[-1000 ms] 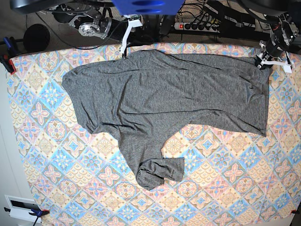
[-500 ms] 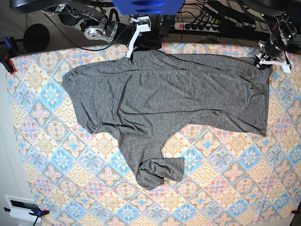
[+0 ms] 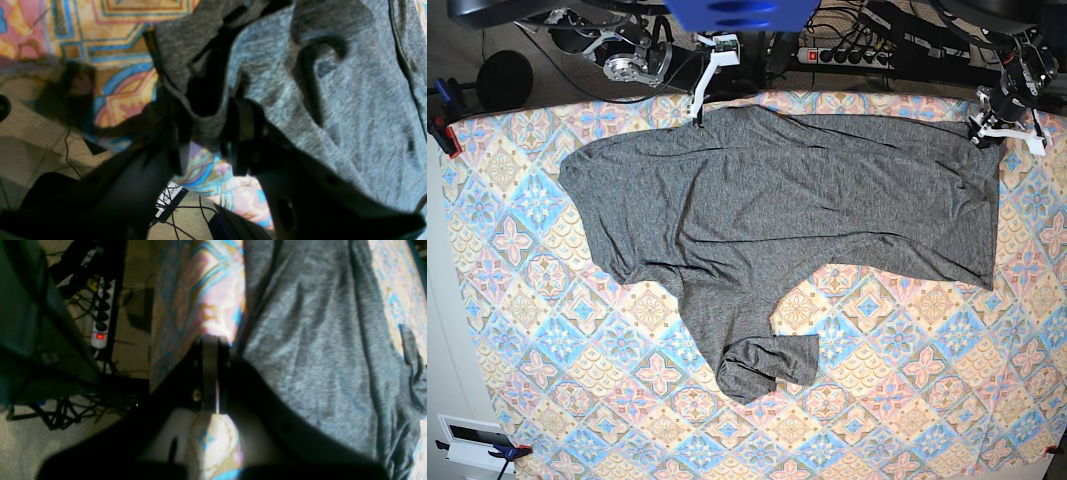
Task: Layout the t-shirt on the table in an organized manner, then fold the t-shirt properly
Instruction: 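Move the right gripper down to the shirt's collar edge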
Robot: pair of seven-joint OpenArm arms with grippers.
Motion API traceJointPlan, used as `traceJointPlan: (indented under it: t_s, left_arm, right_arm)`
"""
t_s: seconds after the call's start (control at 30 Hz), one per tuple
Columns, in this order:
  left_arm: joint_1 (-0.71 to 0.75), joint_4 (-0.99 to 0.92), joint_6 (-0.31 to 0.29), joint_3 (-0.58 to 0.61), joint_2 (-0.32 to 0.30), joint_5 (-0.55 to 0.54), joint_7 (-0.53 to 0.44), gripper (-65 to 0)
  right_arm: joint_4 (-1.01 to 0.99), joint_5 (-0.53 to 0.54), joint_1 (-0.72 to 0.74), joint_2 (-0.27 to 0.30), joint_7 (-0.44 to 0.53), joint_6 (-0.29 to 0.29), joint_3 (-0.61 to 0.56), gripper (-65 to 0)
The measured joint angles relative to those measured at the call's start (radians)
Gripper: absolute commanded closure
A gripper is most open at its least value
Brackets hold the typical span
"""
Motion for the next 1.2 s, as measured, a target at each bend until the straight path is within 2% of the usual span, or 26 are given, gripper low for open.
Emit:
traceJointPlan:
  t_s: [0.33,0.43,0.8,0.9,1.0,1.07,1.2]
  left_arm:
    - [0.0,0.0,0.0,0.0,0.0,0.0,0.0,-18.4]
    - [0.0,0.0,0.0,0.0,0.0,0.0,0.0,-18.4]
    - [0.0,0.0,0.0,0.0,0.0,0.0,0.0,-18.4]
    - [-0.001,0.0,0.0,0.0,0.0,0.002,0.0,-18.4]
    - [-0.002,0.0,0.0,0.0,0.0,0.003,0.0,-18.4]
    - [-0.001,0.0,0.0,0.0,0.0,-0.001,0.004,-18.4]
    - [-0.002,0.0,0.0,0.0,0.0,0.004,0.003,-18.4]
  right_arm:
    - [0.0,0.0,0.07,-0.003,-0.003,-0.001,0.012,0.0]
    - [0.0,0.0,0.061,-0.002,-0.034,0.003,0.047,0.0]
    - [0.0,0.0,0.065,-0.005,-0.03,0.003,0.171,0.0]
    - [-0.002,0.0,0.066,-0.042,-0.04,0.005,0.196,0.0]
    - [-0.019,0.001,0.067,-0.128,-0.036,0.002,0.224,0.0]
    - [-0.041,0.003,0.066,-0.165,-0.027,0.001,0.239,0.0]
    - [-0.066,0.0,0.064,-0.189,-0.045,0.003,0.276,-2.7]
